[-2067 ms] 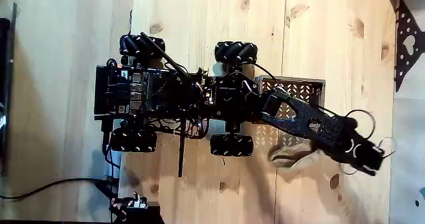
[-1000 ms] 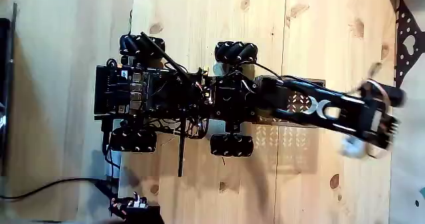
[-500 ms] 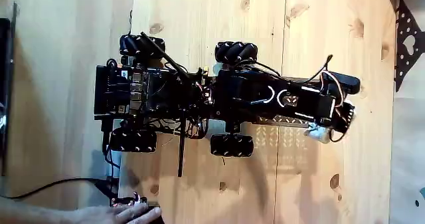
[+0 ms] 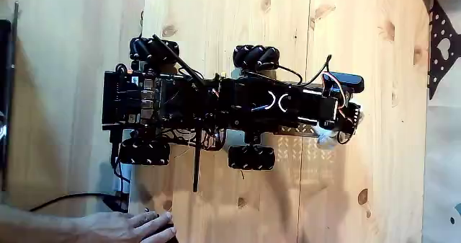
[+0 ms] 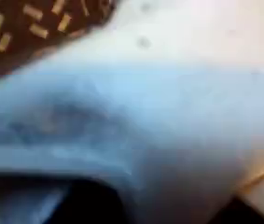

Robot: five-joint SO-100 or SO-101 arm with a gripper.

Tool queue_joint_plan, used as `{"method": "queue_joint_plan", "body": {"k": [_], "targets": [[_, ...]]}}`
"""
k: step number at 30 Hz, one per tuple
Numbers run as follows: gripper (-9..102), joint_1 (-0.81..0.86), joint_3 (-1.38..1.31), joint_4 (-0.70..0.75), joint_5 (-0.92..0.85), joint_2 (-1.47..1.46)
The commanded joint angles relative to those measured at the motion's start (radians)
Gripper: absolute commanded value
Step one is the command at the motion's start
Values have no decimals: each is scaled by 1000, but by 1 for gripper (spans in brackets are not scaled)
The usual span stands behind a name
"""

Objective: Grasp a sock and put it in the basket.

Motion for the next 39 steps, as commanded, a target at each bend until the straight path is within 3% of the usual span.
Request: {"method": "queue_joint_plan", "body": {"k": [1, 5, 7, 8, 14, 22, 26, 30, 39], "targets": [[0, 5, 26, -32, -14, -12], [0, 25, 40, -21, -21, -52], [36, 40, 40, -12, 2, -66], [49, 46, 40, -12, 9, -72], [63, 40, 51, -17, -11, -52], [58, 11, 209, -41, -43, 110], [36, 12, 342, -133, -66, 149], [2, -11, 420, -198, -64, 201], [0, -35, 508, -186, 77, 198]]}}
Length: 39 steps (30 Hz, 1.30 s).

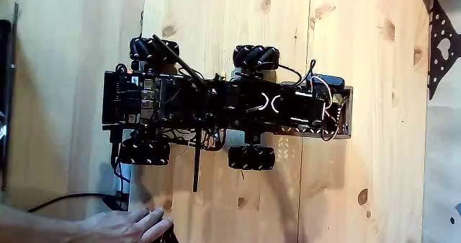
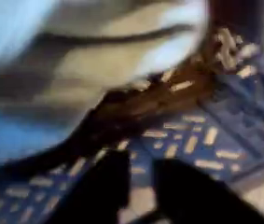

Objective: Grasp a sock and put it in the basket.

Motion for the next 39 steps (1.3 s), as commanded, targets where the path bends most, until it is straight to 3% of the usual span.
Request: {"method": "queue_joint_plan", "body": {"k": [1, 19, 39], "targets": [[0, -3, 31, 41, 34, -5], [0, -80, 32, 255, 101, 230], [0, -130, 32, 316, 101, 347]]}}
